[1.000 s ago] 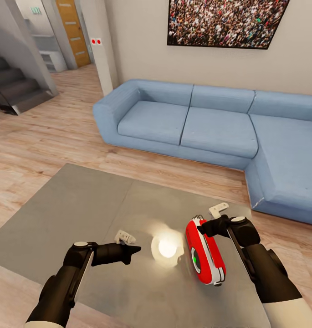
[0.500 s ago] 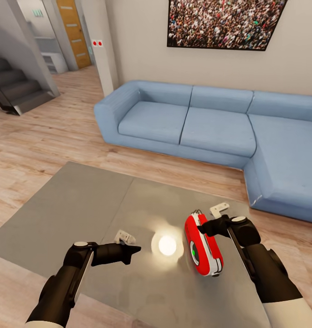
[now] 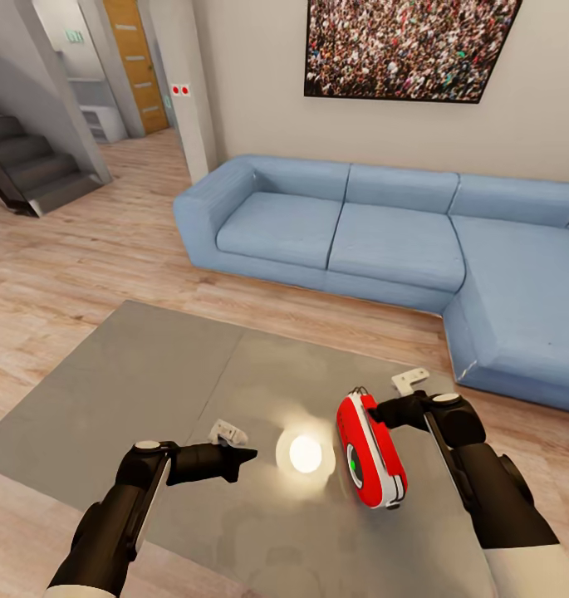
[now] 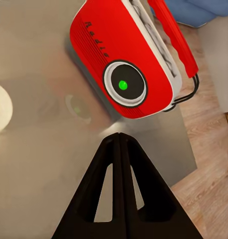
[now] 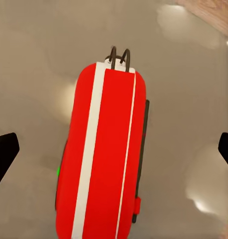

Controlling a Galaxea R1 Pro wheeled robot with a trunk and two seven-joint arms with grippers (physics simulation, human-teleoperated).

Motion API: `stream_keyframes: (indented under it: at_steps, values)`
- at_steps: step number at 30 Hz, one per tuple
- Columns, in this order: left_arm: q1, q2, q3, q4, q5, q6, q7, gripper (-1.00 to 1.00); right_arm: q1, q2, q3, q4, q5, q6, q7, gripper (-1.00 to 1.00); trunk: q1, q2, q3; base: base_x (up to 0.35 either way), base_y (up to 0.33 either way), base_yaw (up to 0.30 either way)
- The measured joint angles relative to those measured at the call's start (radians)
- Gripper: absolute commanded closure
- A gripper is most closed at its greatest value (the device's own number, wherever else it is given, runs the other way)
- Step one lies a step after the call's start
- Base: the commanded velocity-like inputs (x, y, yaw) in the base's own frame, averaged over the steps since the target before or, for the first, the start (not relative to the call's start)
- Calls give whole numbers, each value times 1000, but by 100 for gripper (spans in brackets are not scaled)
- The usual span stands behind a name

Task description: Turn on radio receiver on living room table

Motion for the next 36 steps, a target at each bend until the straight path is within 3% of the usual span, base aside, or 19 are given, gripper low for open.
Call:
stream_keyframes:
  at_steps: [13, 17, 20, 23, 25, 29, 32, 36]
  values:
    - [0, 2, -2, 2, -1, 1, -1, 100, 11, -1, -9, 19, 0, -33, -2, -100, 0, 0, 20, 0, 0, 0]
    - [0, 10, -1, 7, 5, 2, -6, 100, 62, -2, -83, 22, 5, -49, -1, -100, 0, 0, 26, 0, 0, 0]
    - [0, 28, 1, 8, 7, 5, -9, 100, 87, -3, -118, 22, 5, -52, 0, -100, 0, 0, 31, 0, 0, 0]
    - [0, 87, 1, 21, 10, 54, -11, 100, 139, -14, -193, 22, 11, -72, 0, -100, 0, 0, 36, 0, 0, 0]
    - [1, 114, 1, 87, 11, 72, -7, 100, 194, -31, -240, 22, 10, -95, 0, -100, 0, 0, 39, 0, 0, 0]
    - [2, 134, 2, 245, 8, 72, -2, 100, 271, -44, -292, 25, 26, -130, -3, -100, 0, 0, 45, 0, 0, 0]
    - [2, 141, 2, 377, 5, 10, 3, 100, 329, -45, -336, 44, 69, -181, -4, -100, 0, 0, 50, 0, 0, 0]
    - [2, 153, 4, 561, 6, -67, 46, 100, 394, -44, -388, 109, 89, -275, -4, -100, 0, 0, 56, 0, 0, 0]
